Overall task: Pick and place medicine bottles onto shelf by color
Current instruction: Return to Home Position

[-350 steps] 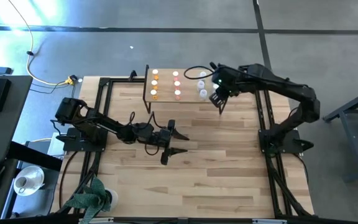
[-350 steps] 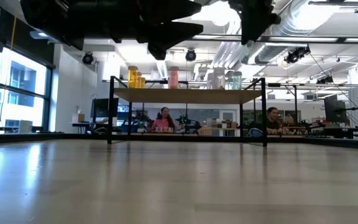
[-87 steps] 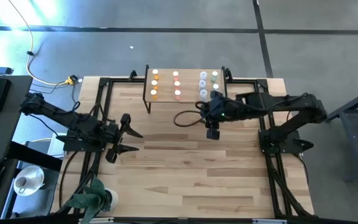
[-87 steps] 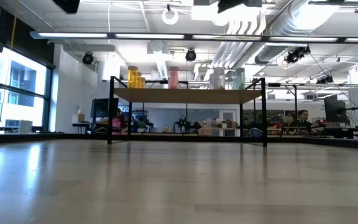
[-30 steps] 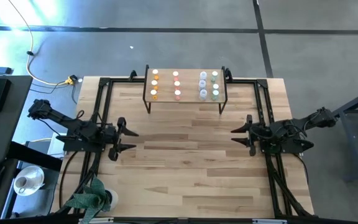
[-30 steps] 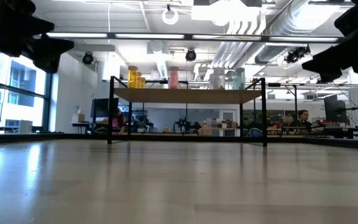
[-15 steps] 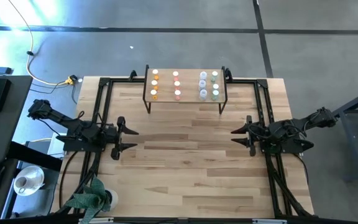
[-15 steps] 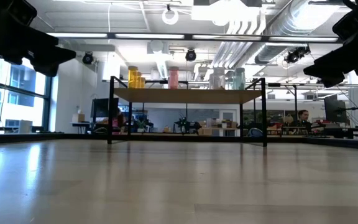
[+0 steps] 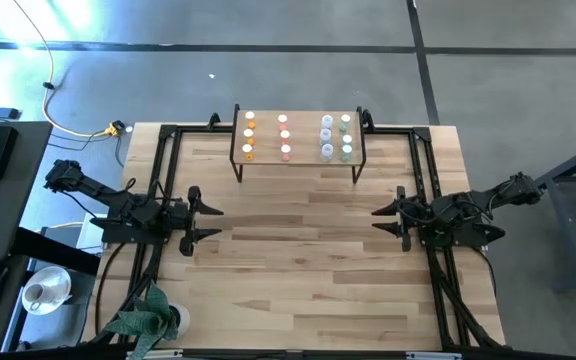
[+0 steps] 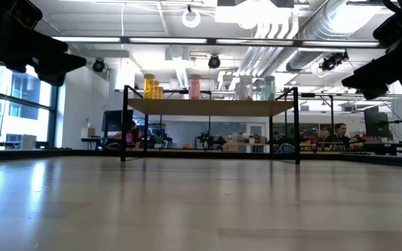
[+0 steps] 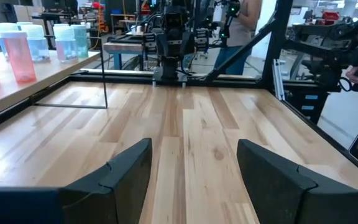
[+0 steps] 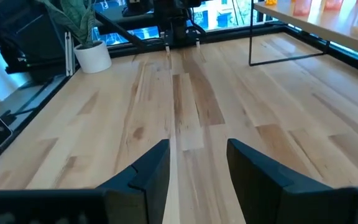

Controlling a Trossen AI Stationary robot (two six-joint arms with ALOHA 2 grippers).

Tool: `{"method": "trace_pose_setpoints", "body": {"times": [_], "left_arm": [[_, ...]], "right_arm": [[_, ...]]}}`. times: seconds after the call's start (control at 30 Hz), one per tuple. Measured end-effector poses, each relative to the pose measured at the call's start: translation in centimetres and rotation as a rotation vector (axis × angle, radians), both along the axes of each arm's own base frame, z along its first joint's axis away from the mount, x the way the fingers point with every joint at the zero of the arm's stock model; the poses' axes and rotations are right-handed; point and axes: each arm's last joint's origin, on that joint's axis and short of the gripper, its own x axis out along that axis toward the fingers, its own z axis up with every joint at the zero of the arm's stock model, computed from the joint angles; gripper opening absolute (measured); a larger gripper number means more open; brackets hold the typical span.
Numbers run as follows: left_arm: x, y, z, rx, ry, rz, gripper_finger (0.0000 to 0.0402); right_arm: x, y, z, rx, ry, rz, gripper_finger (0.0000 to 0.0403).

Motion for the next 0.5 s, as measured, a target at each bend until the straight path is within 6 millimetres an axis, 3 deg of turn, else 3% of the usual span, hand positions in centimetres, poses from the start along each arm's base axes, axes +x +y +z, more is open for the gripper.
{"method": "trace_pose_setpoints", "body": {"times": [0.5], "left_arm": [[-0.09,-0.01,0.13,-0.005,-0.014,-0.006,0.0225]], "right_arm": [[-0.01,0.00,-0.02,0.013,0.003,-0.003,0.0149]]}}
